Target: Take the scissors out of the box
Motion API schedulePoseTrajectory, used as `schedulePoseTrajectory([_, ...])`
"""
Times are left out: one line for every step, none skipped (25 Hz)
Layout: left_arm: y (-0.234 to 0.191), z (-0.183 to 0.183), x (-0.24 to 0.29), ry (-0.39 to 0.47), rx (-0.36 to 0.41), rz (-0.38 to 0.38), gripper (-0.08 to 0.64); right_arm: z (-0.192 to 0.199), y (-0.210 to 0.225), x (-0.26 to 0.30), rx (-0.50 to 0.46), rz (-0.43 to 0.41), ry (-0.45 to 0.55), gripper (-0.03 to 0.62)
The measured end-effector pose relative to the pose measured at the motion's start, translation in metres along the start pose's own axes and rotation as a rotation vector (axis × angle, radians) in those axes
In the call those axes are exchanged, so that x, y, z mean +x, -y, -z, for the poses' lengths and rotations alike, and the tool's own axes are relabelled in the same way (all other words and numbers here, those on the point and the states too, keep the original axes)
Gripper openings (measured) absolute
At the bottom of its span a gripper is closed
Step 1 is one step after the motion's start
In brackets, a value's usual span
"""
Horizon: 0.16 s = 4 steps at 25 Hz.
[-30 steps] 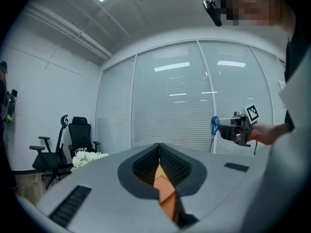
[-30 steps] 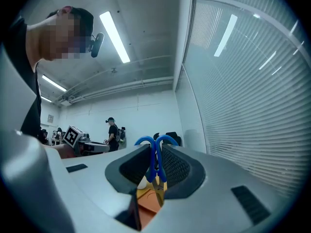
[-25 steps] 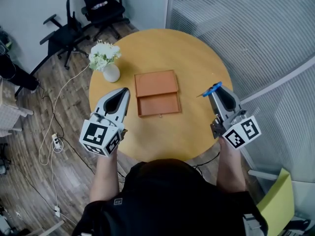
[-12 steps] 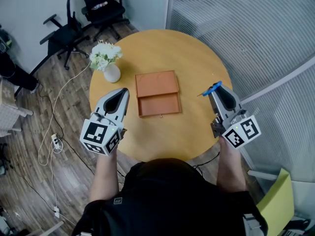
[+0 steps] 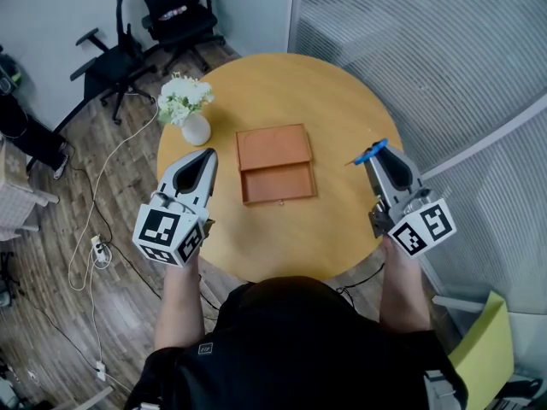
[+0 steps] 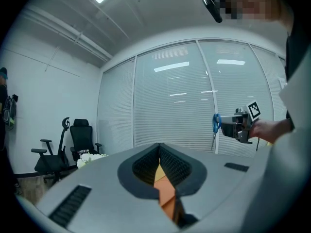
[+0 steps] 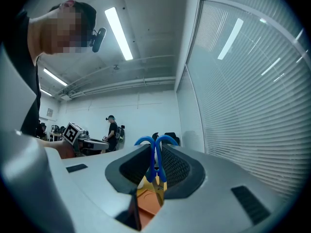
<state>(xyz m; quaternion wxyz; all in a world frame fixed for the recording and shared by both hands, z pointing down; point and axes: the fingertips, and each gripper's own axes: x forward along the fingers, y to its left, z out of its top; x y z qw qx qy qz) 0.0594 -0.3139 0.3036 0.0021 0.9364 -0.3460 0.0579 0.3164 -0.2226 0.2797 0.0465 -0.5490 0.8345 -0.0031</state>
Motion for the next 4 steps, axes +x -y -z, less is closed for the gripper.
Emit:
schedulePoseTrajectory([-0.0002, -0.0008, 0.0000, 0.000, -0.001, -0.001, 0.014, -0.0005, 0.0001, -0.0001, 0.000, 0.000, -0.001, 0.087])
schedulePoseTrajectory([-0.0001, -0.0013, 0.0001, 0.000, -0.001, -0.001, 0.014, -0.0012, 0.0002, -0.0003, 0.000, 0.000, -0.001, 0.087])
schedulePoseTrajectory([0.0002, -0.0016, 0.0002, -0.001, -0.002, 0.000, 0.014, -0.0018, 0.0004, -0.0005, 0.000, -0.001, -0.002, 0.087])
schedulePoseTrajectory([0.0006, -0.0018, 0.0003, -0.002, -0.003, 0.000, 0.014, -0.0025, 0.0006, -0.0007, -0.001, -0.001, -0.003, 0.087])
